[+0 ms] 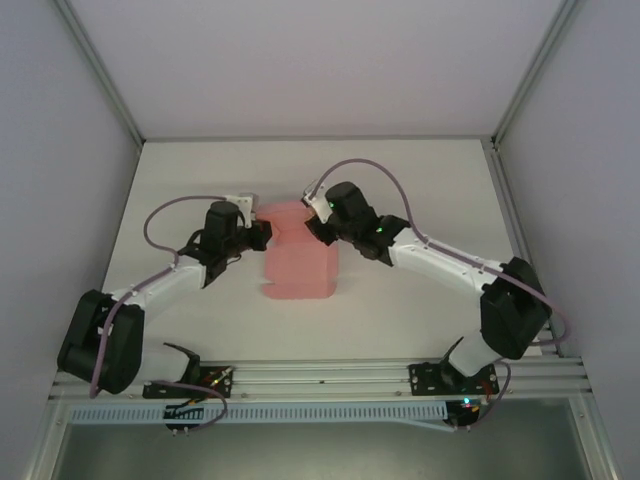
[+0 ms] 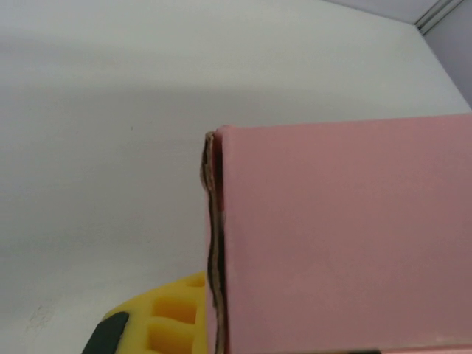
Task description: Assemble paper box
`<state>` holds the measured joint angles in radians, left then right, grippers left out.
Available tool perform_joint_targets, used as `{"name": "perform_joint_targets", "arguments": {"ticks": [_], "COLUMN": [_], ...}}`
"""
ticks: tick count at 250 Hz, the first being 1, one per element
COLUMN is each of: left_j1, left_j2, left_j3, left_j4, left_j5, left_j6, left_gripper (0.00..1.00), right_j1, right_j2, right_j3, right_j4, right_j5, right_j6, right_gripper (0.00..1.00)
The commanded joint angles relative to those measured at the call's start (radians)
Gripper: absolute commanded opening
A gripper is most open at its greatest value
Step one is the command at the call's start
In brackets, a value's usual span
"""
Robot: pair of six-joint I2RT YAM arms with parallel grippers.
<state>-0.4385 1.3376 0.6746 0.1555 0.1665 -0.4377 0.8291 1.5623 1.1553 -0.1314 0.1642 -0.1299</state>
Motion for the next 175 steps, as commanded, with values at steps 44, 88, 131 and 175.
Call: {"name": "perform_joint_targets", "arguments": {"ticks": [44, 88, 131, 175], "left_j1": [-0.029, -0.023, -0.007, -0.013], "left_j2": [0.088, 0.221, 0.267, 0.258], "left_j3": [0.161, 0.278, 0.276, 0.300], "left_j4": [-0.280, -0.615, -0.738, -0.771], "left_j5": [-0.336, -0.647, -0.767, -0.794], "left_j6": [-0.126, -0.237, -0.303, -0.272], "left_gripper": [0.00, 0.00, 0.00, 0.00], "right_j1": [0.046, 0.005, -0.054, -0.097], "right_j2": [0.237, 0.287, 0.229, 0.186], "right_j3": [0.185, 0.240, 0.195, 0.159], "right_j4": [-0.055, -0.168, -0.185, -0.186], "right_j5": [0.864, 0.982, 1.084, 1.080], "right_j6": [0.029, 0.098, 0.143, 0.152], "right_gripper": [0.03, 0.01, 0.01, 0.01]}}
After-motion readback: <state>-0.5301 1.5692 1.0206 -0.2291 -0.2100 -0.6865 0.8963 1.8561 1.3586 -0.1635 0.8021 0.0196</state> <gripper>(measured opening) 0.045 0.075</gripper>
